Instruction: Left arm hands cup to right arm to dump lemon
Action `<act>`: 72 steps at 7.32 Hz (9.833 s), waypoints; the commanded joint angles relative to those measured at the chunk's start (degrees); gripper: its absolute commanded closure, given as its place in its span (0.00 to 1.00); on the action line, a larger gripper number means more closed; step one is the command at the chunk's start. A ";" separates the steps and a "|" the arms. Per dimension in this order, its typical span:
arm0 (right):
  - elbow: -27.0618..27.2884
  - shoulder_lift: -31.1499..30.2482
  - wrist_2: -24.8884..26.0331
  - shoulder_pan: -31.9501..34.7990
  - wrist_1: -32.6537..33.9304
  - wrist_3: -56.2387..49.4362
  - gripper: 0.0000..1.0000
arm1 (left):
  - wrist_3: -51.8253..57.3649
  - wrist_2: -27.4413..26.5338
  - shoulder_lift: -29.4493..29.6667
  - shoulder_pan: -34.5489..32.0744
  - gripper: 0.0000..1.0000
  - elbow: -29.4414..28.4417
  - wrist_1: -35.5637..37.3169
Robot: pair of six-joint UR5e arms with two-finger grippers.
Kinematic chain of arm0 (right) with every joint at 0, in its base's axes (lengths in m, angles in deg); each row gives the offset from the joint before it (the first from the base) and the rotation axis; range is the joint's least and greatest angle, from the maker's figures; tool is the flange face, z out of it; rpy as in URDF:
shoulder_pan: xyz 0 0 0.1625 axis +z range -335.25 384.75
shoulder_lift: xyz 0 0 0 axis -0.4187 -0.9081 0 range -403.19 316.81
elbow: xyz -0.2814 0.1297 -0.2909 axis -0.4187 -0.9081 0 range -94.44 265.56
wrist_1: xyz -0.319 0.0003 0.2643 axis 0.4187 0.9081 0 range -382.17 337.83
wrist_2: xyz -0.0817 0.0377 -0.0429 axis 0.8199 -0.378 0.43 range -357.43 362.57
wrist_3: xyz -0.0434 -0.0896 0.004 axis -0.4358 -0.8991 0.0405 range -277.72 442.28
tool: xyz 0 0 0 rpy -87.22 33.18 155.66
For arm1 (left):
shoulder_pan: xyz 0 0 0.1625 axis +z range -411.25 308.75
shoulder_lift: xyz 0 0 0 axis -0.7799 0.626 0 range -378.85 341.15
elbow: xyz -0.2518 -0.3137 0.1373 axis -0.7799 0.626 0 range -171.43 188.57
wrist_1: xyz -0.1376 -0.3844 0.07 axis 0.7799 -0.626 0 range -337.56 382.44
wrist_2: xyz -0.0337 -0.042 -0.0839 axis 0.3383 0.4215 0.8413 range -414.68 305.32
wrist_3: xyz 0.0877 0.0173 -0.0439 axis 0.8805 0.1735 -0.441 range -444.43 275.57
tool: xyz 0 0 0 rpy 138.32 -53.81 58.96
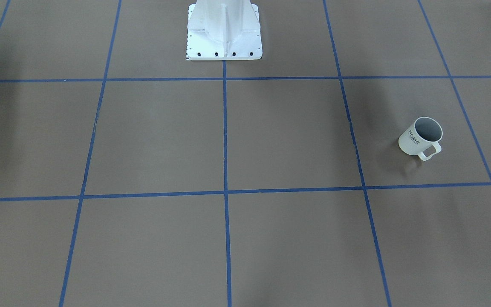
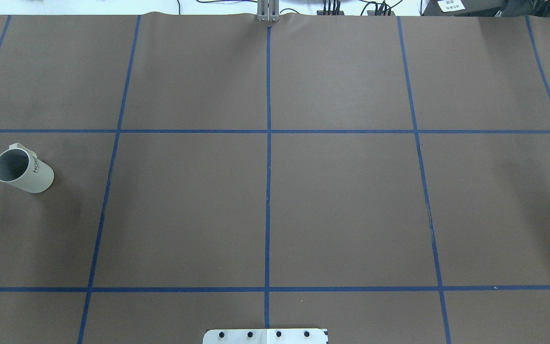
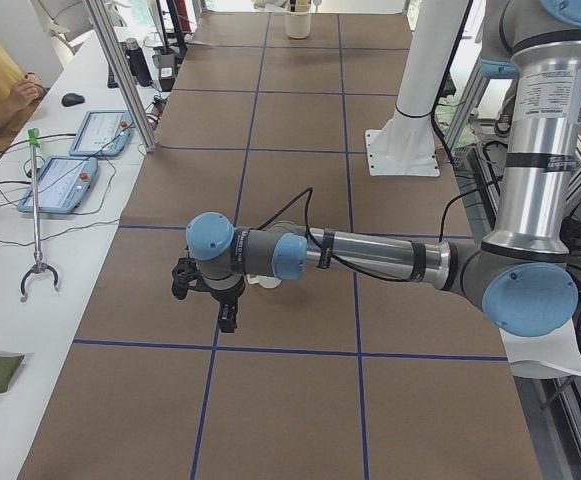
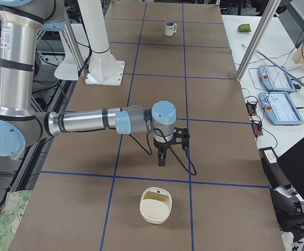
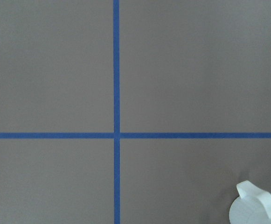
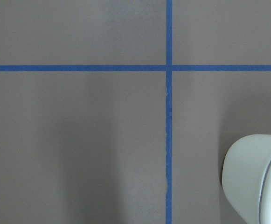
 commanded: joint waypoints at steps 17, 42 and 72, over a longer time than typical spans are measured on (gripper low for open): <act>-2.08 0.88 -1.62 -4.88 -8.08 0.36 0.00 | -17.46 -3.97 -0.70 24.15 1.00 -2.83 -19.29; -6.90 28.82 82.72 -70.61 -55.37 35.42 0.02 | -78.72 -9.07 57.94 39.79 1.00 -20.95 -0.66; -14.21 34.28 88.73 -71.06 -55.37 35.07 0.56 | -79.25 -9.16 58.03 49.46 0.01 -13.82 6.38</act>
